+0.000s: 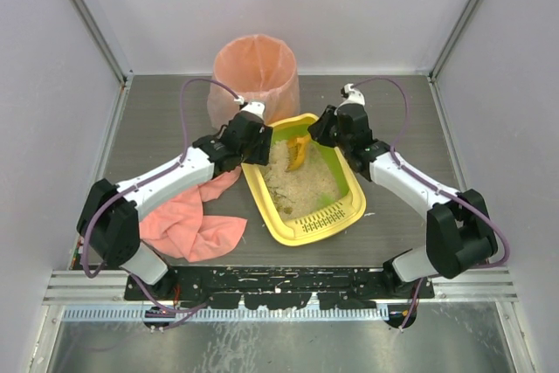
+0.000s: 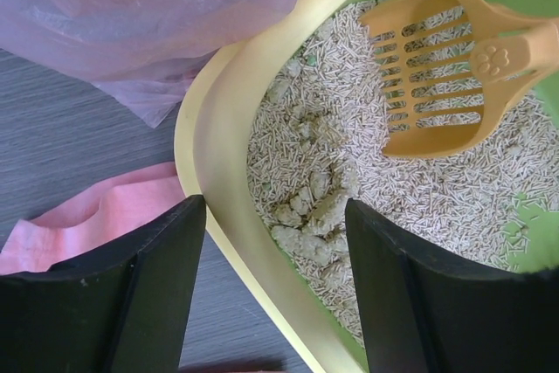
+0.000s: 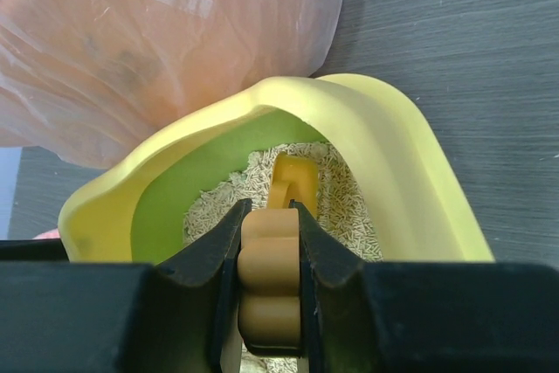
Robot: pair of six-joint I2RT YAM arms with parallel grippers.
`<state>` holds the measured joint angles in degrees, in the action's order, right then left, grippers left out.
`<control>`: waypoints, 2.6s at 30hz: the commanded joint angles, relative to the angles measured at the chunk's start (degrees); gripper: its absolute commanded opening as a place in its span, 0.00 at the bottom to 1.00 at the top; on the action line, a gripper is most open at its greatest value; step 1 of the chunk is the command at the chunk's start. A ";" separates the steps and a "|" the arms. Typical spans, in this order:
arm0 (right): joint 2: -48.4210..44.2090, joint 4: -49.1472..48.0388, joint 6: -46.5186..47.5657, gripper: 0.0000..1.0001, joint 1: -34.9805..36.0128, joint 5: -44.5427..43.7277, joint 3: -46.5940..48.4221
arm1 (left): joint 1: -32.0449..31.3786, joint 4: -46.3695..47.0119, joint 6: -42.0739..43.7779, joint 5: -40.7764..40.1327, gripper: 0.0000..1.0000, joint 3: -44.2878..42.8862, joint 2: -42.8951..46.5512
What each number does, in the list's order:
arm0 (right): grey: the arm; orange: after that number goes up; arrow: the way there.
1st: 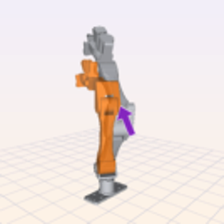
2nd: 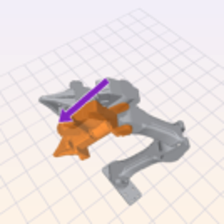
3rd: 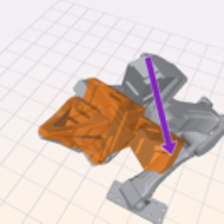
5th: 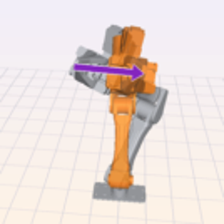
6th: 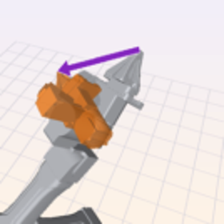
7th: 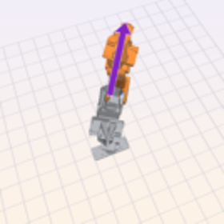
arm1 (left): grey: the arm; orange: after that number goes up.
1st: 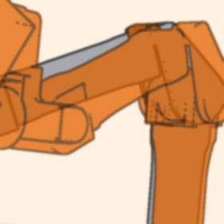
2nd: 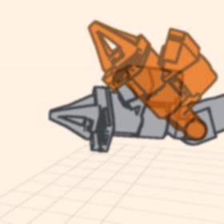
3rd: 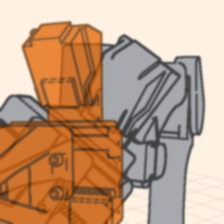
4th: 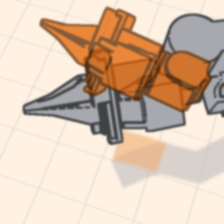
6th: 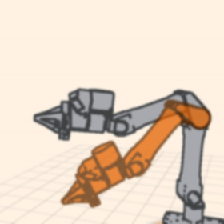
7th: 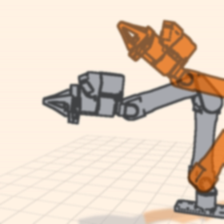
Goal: Clean the litter box
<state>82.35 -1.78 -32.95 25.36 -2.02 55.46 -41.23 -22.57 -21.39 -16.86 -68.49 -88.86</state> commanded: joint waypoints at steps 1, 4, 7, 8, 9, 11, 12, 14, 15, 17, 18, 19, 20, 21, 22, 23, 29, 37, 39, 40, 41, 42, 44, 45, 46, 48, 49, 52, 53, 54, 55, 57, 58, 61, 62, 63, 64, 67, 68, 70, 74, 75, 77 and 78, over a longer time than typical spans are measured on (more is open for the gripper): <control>-2.69 -4.77 -6.07 0.01 0.48 5.45 -4.48 | -0.66 1.49 0.73 1.51 0.64 -3.19 -1.57; -4.73 -7.14 -8.86 0.01 0.48 6.30 -7.55 | -0.80 1.20 0.84 1.94 0.63 -3.92 -2.33; -6.00 -11.20 -12.83 0.01 0.50 7.73 -10.98 | -0.86 1.21 1.12 2.04 0.63 -4.19 -2.87; -6.32 -13.01 -14.45 0.01 0.52 8.26 -12.39 | -0.88 1.09 1.17 2.00 0.63 -4.22 -3.02; -6.58 -14.79 -17.02 0.01 0.48 8.87 -14.17 | -0.90 1.12 1.17 1.96 0.62 -4.31 -3.04; -7.12 -18.62 -20.24 0.01 0.57 9.19 -16.92 | -0.98 0.99 1.21 1.80 0.63 -4.41 -3.06; -7.54 -19.97 -21.73 0.01 0.61 8.81 -18.05 | -0.97 0.95 1.21 1.66 0.62 -4.42 -3.07; -8.55 -21.94 -23.68 0.01 0.64 7.14 -19.99 | -1.00 0.90 1.33 1.58 0.63 -4.49 -2.99; -8.97 -22.44 -24.30 0.01 0.70 6.29 -20.75 | -0.98 0.86 1.42 1.63 0.63 -4.50 -2.99; -9.32 -23.48 -25.22 0.01 0.78 5.32 -21.69 | -1.01 0.86 1.43 1.66 0.63 -4.50 -2.96; -9.34 -24.48 -25.58 0.01 0.99 5.44 -21.96 | -0.99 0.86 1.42 1.64 0.62 -4.50 -3.05; -9.02 -25.14 -25.89 0.01 1.07 5.71 -22.22 | -1.07 0.79 1.43 1.70 0.63 -4.52 -3.09; -8.78 -25.88 -26.11 0.01 1.17 5.93 -22.58 | -1.06 0.76 1.44 1.74 0.63 -4.52 -3.23; -8.52 -26.66 -26.46 0.01 1.22 5.97 -22.92 | -1.15 0.77 1.41 1.79 0.63 -4.57 -3.32; -8.38 -27.53 -27.00 0.01 1.23 5.87 -23.61 | -1.21 0.70 1.41 1.76 0.63 -4.58 -3.41; -8.40 -28.36 -27.30 0.01 1.18 5.55 -24.33 | -1.23 0.60 1.43 1.75 0.63 -4.62 -3.42; -13.62 -30.26 -28.75 0.01 1.18 0.91 -28.44 | -1.29 -0.04 2.09 0.48 0.63 -4.15 -2.41; -20.35 -29.69 -28.68 0.01 0.95 -3.25 -31.13 | -1.27 -0.46 2.49 -0.39 0.63 -4.37 -2.06; -21.07 -30.25 -28.55 0.01 0.78 -3.13 -31.63 | -1.30 -0.46 2.49 -0.36 0.64 -4.37 -2.15; -21.26 -30.26 -28.43 0.01 0.77 -3.02 -31.72 | -1.25 -0.46 2.49 -0.34 0.63 -4.35 -2.19; -21.43 -30.27 -28.26 0.01 0.79 -2.91 -31.81 | -1.29 -0.58 2.48 -0.36 0.64 -4.33 -2.24; -21.66 -30.08 -28.04 0.01 0.72 -2.90 -31.86 | -1.26 -0.55 2.49 -0.32 0.64 -4.39 -2.23; -22.20 -29.43 -27.28 0.01 0.66 -3.13 -31.95 | -1.30 -0.66 2.47 -0.30 0.64 -4.44 -2.20; -22.61 -29.07 -26.76 0.01 0.72 -3.28 -31.94 | -1.27 -0.70 2.53 -0.36 0.64 -4.52 -2.12; -23.07 -28.65 -26.08 0.01 0.67 -3.38 -31.91 | -1.29 -0.72 2.57 -0.36 0.64 -4.47 -1.99; -24.27 -27.54 -24.36 0.01 0.67 -3.43 -31.94 | -1.31 -0.81 2.75 -0.44 0.65 -4.54 -1.66; -24.88 -27.11 -23.32 0.01 0.65 -3.44 -31.96 | -1.27 -0.86 2.90 -0.45 0.66 -4.50 -1.60; -27.46 -26.12 -20.30 0.01 0.58 -2.81 -32.11 | -1.30 -1.05 3.02 -0.41 0.67 -4.71 -1.20; -28.56 -25.90 -19.67 0.00 0.61 -2.65 -32.35 | -1.31 -1.12 3.00 -0.33 0.67 -4.74 -1.02; -29.74 -25.78 -19.32 0.01 0.57 -2.64 -32.84 | -1.29 -1.16 3.02 -0.24 0.68 -4.80 -0.88; -30.88 -25.50 -19.33 0.01 0.44 -2.76 -33.40 | -1.28 -1.24 2.86 -0.15 0.69 -4.91 -0.59; -32.99 -25.32 -20.54 0.01 0.06 -2.77 -35.14 | -1.30 -1.33 2.67 -0.04 0.71 -5.20 0.12; -33.90 -25.34 -21.49 0.01 -0.33 -2.48 -35.88 | -1.27 -1.53 2.60 0.11 0.72 -5.37 0.44; -35.41 -25.78 -23.95 0.00 -1.57 -0.84 -37.34 | -1.25 -1.85 2.33 0.50 0.76 -6.03 1.92; -35.60 -25.92 -24.67 0.00 -2.08 -0.28 -37.62 | -1.23 -1.82 2.27 0.59 0.78 -6.16 2.57; -35.81 -26.15 -25.36 0.01 -2.59 0.57 -37.96 | -1.27 -1.66 2.33 0.65 0.80 -6.20 3.16; -35.90 -26.55 -25.92 0.01 -3.38 1.60 -38.23 | -1.26 -1.53 2.35 0.55 0.81 -6.21 3.77; -36.58 -27.45 -27.33 0.01 -6.52 5.13 -38.94 | -1.21 -1.84 2.40 0.44 0.85 -6.39 5.46; -37.11 -27.47 -27.30 0.01 -7.58 6.20 -39.20 | -1.15 -1.91 2.40 0.38 0.86 -6.34 6.12; -38.38 -27.57 -27.49 0.00 -9.39 7.84 -40.03 | -1.21 -1.87 2.42 0.20 0.87 -5.95 7.36; -41.37 -31.85 -32.90 0.01 -13.57 12.33 -44.62 | -1.17 -2.62 2.57 -0.62 0.87 -5.19 9.33; -41.66 -33.68 -34.82 0.01 -14.72 13.49 -45.97 | -1.16 -2.84 2.58 -0.85 0.87 -4.94 9.81; -41.47 -38.41 -38.62 0.01 -16.84 16.31 -48.58 | -1.14 -3.00 2.56 -1.14 0.87 -4.45 11.01; -41.01 -40.65 -40.20 0.00 -17.83 17.55 -49.54 | -1.10 -3.13 2.58 -1.19 0.87 -4.24 11.48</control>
<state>41.47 -30.24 -64.42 10.83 8.64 9.26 -42.26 -25.67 -18.68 -16.78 -72.20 -80.66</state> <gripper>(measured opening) 0.272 0.865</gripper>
